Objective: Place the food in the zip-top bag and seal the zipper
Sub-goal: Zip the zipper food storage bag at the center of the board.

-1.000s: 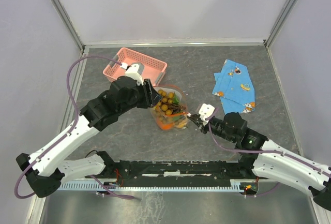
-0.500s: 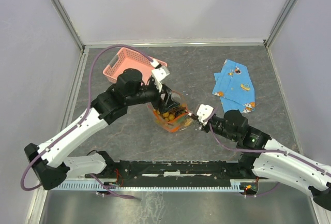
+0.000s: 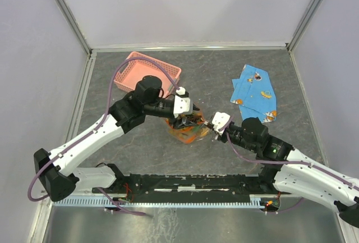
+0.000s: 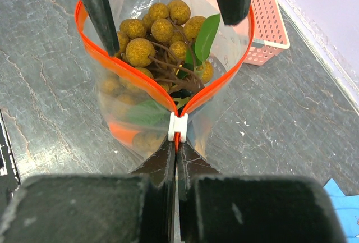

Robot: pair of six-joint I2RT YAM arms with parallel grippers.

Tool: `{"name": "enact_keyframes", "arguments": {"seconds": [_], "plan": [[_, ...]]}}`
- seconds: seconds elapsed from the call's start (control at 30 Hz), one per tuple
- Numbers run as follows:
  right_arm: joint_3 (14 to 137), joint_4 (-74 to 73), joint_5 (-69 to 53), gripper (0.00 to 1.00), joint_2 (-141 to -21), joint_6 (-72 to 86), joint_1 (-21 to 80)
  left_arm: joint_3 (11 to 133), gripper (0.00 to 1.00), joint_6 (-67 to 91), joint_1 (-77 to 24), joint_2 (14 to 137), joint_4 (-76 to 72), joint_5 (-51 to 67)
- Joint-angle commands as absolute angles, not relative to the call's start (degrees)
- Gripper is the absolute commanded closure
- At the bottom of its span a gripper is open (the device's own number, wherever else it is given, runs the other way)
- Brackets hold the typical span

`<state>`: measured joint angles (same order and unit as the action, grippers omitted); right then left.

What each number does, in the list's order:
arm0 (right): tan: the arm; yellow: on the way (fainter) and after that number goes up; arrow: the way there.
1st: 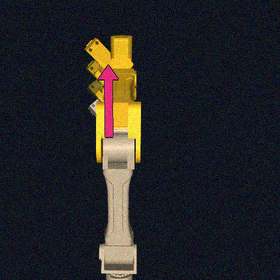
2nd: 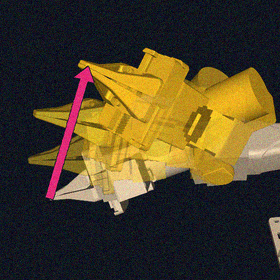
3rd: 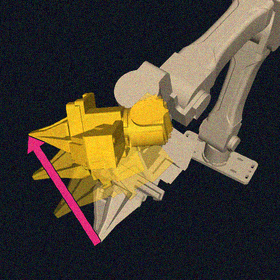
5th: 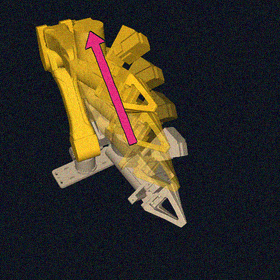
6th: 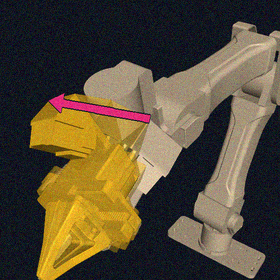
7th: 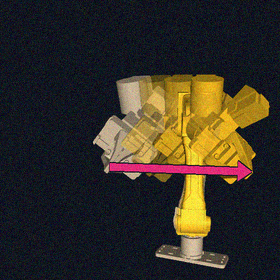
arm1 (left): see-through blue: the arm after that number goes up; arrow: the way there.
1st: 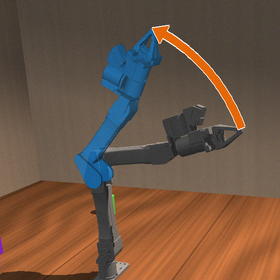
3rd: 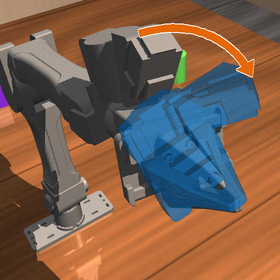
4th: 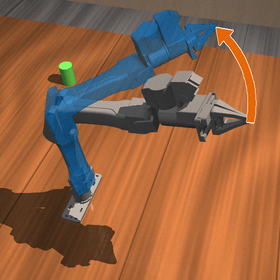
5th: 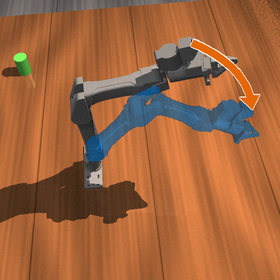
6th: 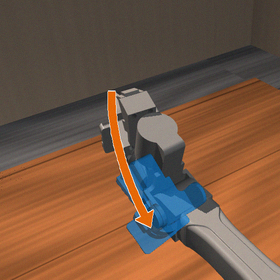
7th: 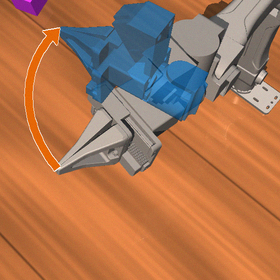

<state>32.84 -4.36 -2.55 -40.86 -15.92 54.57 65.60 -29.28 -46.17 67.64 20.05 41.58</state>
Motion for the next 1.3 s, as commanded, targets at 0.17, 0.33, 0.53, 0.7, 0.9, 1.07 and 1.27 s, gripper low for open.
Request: {"name": "enact_keyframes", "arguments": {"seconds": [0.17,0.33,0.53,0.7,0.9,1.07,1.27], "plan": [[37.2,-2.3,-2.3,0.98,-41.1,-15.7,54.3,68.6,0.43,-41.9,-49.1,72.4,19.1,45.9],[37.9,-2.7,-2.8,0.98,-41.7,-15.6,54.2,69.3,0.45,-43.3,-50.0,74.3,20.0,43.7],[37.8,-2.9,-3.1,0.98,-41.9,-15.2,54.3,70.0,0.48,-43.6,-50.7,75.3,20.0,43.3],[37.8,-2.6,-3.2,0.98,-42.0,-15.2,54.2,69.9,0.59,-43.6,-50.9,76.1,20.4,42.7],[37.8,-2.8,-3.0,0.98,-42.6,-15.4,54.2,70.3,0.73,-44.0,-51.0,76.6,21.2,42.4],[38.1,-4.4,-1.7,0.98,-42.3,-15.3,53.9,71.4,0.95,-45.2,-51.0,76.4,25.4,40.8],[38.2,-8.7,-4.0,0.98,-39.6,-13.9,49.7,69.8,0.97,-45.7,-50.8,73.3,28.5,35.3]]}}
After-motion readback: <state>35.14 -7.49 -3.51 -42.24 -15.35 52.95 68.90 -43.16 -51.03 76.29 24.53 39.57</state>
